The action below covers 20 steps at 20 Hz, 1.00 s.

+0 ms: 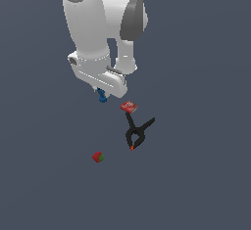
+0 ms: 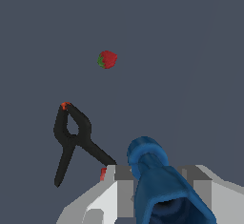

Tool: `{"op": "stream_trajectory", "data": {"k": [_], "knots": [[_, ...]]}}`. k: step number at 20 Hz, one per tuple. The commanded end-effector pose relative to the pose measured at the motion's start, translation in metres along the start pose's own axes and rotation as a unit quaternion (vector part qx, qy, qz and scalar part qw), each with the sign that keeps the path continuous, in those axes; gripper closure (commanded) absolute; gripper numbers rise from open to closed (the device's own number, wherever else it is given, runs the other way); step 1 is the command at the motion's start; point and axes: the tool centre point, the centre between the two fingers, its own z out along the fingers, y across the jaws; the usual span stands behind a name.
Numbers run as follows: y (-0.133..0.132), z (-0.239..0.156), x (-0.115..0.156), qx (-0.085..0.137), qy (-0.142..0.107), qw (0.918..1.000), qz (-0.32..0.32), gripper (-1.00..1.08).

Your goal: Pick up a designated object from a clutter of objects.

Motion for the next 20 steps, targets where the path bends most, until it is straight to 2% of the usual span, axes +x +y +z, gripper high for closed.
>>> {"op": "stream_trajectory", "data": {"k": [1, 11, 20], "knots": [[0.003, -0.028, -0.008, 0.000, 0.000, 1.0000, 0.000, 1.08], [0.011, -0.126, -0.031, -0.001, 0.000, 1.0000, 0.000, 1.08], [0.014, -0.178, -0.042, 0.000, 0.000, 1.0000, 0.000, 1.08]]}}
